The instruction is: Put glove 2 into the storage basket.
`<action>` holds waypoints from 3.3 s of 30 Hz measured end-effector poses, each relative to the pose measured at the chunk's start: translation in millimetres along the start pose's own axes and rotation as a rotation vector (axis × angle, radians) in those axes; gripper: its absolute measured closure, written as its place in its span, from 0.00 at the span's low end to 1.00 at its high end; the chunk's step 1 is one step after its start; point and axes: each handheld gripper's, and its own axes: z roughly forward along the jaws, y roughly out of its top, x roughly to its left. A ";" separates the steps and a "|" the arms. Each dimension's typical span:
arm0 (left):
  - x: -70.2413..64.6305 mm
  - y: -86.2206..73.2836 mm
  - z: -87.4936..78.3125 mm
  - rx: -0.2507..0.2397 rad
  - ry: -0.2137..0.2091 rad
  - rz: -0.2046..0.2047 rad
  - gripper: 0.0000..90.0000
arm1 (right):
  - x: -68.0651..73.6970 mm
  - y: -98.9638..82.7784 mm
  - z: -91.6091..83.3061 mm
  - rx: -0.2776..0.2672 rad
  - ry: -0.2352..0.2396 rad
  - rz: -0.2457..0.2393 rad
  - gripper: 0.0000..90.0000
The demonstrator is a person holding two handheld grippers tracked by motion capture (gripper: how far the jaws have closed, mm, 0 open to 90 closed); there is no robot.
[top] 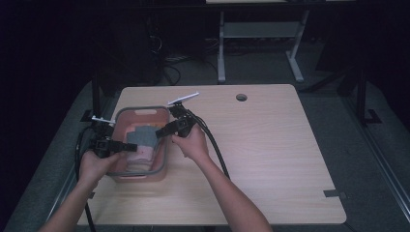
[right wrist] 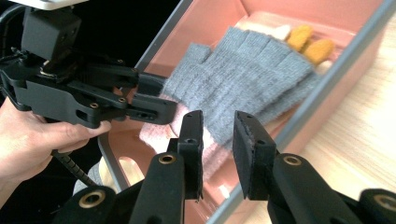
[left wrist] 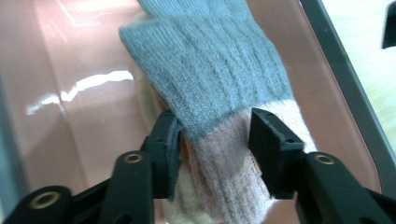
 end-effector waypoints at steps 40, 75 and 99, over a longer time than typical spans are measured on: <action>-58.4 27.1 -13.8 -0.162 -0.069 0.102 0.46 | -44.4 -29.5 -75.2 -0.100 -0.037 0.063 0.66; -118.2 34.5 13.4 -0.145 -0.185 0.200 0.39 | -77.6 -62.3 -118.9 -0.129 -0.083 0.121 0.58; -155.8 30.9 36.9 -0.103 -0.226 0.254 0.35 | -104.8 -88.4 -140.9 -0.136 -0.111 0.163 0.51</action>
